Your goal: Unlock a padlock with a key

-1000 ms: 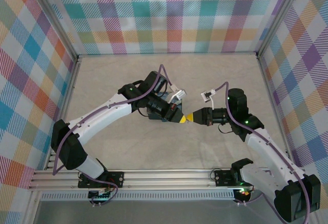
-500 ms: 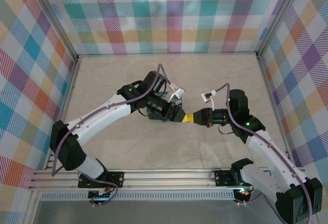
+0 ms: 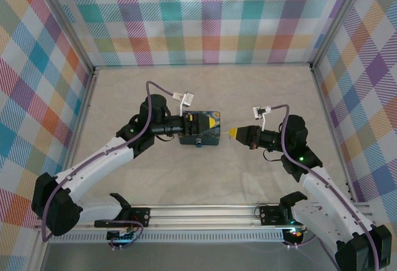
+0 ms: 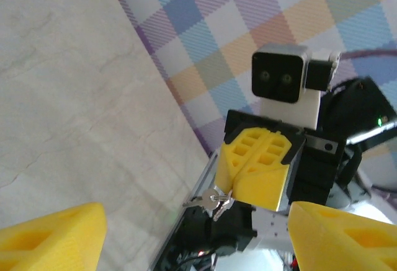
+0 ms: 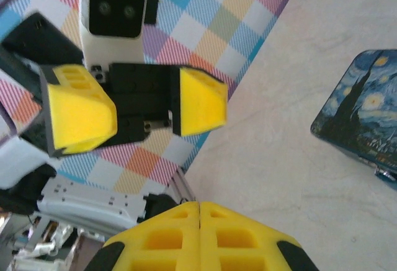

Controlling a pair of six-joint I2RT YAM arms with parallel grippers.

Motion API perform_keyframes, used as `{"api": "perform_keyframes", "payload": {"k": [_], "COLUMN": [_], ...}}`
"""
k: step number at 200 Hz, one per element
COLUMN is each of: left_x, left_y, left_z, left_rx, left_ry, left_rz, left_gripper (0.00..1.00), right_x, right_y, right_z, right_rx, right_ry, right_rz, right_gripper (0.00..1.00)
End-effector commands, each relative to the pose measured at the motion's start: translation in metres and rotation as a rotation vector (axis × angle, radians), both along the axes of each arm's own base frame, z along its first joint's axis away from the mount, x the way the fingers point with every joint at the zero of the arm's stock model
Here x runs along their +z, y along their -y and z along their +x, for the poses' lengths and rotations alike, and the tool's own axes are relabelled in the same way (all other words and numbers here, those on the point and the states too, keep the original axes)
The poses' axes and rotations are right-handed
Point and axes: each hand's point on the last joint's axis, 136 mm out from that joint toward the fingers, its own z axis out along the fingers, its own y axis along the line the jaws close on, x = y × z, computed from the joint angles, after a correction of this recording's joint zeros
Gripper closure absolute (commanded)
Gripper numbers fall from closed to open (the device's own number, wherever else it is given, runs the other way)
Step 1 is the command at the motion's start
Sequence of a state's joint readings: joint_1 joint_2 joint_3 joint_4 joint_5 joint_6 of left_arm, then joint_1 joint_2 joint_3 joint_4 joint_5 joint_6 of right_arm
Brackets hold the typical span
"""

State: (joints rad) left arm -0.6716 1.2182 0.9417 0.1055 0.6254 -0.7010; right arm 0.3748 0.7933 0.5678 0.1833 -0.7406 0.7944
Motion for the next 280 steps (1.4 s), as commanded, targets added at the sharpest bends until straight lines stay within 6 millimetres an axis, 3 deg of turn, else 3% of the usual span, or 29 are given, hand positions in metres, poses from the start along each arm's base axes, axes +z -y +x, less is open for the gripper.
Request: {"api": "perform_keyframes", "payload": {"k": [1, 51, 80, 144, 169, 229, 252, 273, 280], "left_x": [0.040, 0.047, 0.048, 0.050, 0.047, 0.048, 0.048, 0.039, 0.036], "left_y": [0.007, 0.032, 0.043, 0.039, 0.041, 0.041, 0.040, 0.038, 0.037], "left_z": [0.007, -0.002, -0.006, -0.010, -0.010, -0.011, -0.011, -0.009, -0.008], "left_rx": [0.037, -0.014, -0.056, -0.049, -0.052, -0.056, -0.049, -0.035, -0.031], "left_ry": [0.055, 0.066, 0.061, 0.088, 0.082, 0.092, 0.101, 0.100, 0.100], "left_rz": [-0.188, -0.258, -0.285, -0.270, -0.261, -0.252, -0.230, -0.148, -0.116], "left_gripper": [0.23, 0.25, 0.43, 0.66, 0.68, 1.00, 1.00, 1.00, 1.00], "right_x": [0.035, 0.043, 0.039, 0.028, 0.030, 0.029, 0.024, 0.012, 0.008], "right_y": [0.004, -0.004, -0.004, 0.000, 0.001, 0.002, 0.001, 0.005, 0.008], "right_z": [0.010, 0.012, 0.017, 0.020, 0.021, 0.021, 0.021, 0.022, 0.022], "right_rx": [-0.081, -0.099, -0.135, -0.177, -0.182, -0.189, -0.181, -0.216, -0.230], "right_ry": [0.086, 0.114, 0.106, 0.081, 0.084, 0.081, 0.068, 0.036, 0.029], "right_rz": [0.125, 0.174, 0.191, 0.173, 0.186, 0.183, 0.163, 0.094, 0.063], "right_gripper": [1.00, 1.00, 1.00, 1.00, 1.00, 1.00, 1.00, 0.65, 0.57]}}
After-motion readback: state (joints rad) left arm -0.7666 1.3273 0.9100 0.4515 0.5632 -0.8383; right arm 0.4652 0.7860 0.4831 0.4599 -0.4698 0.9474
